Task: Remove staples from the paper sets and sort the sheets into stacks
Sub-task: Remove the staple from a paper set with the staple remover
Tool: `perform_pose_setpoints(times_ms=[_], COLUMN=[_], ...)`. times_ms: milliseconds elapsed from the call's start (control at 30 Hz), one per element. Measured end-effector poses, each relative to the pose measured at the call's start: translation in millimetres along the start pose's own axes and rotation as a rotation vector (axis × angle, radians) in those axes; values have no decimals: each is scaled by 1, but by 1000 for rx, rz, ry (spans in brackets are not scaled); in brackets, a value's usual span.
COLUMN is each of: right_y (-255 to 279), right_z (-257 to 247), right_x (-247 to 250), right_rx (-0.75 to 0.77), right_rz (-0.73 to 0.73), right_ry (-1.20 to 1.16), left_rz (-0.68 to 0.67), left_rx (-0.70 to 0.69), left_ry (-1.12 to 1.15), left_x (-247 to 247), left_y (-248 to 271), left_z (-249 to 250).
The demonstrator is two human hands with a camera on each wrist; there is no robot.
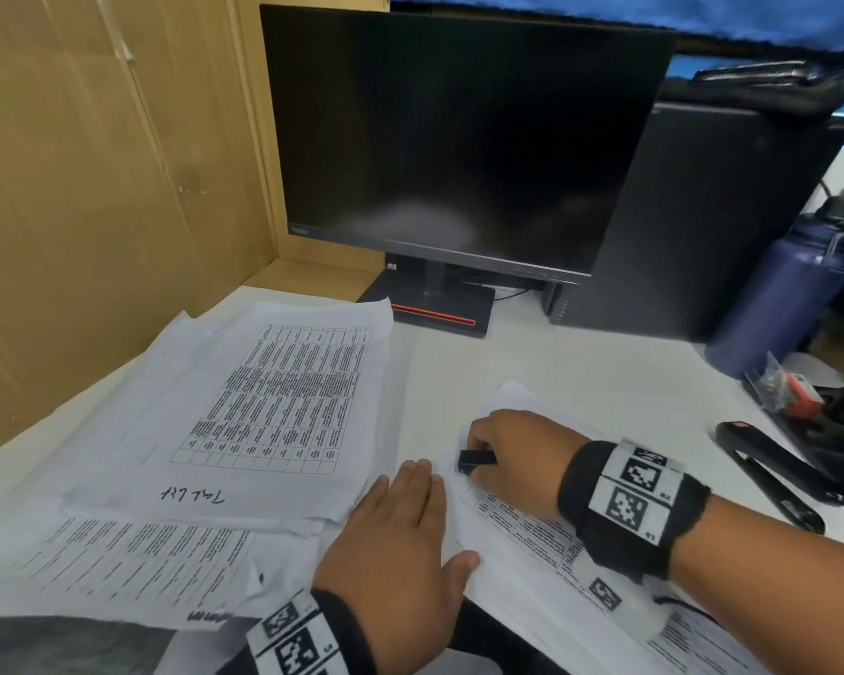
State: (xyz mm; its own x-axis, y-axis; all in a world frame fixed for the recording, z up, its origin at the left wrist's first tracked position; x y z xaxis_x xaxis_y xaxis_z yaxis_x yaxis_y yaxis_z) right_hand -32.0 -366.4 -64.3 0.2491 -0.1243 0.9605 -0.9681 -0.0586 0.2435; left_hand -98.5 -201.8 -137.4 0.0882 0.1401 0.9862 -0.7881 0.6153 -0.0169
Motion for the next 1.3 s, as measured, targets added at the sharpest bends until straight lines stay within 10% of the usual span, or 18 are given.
perform_pose_setpoints(times_ms=[1300], right_y=[-12], right_z=[-28], right_x=[4], right_rx=[-17], right_rz=[-17], right_ry=[4], left_rz=[191], left_rx=[99], left_ry=[-150], left_x=[-23], left_y=[1], left_z=[12])
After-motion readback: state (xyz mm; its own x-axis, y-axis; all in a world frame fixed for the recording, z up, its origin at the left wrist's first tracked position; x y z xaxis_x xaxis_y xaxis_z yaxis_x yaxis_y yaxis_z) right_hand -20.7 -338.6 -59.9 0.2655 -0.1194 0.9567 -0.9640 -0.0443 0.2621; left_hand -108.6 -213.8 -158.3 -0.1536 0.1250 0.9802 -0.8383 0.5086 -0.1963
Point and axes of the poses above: each hand's wrist, its own y-axis away from the middle knuckle, its own x-axis out of the back of the hand, z = x × y, the point moved 1 cm from there along -y, towards the middle knuckle, and after that the axes turned 13 degrees about -x, right-handed, at the moved point
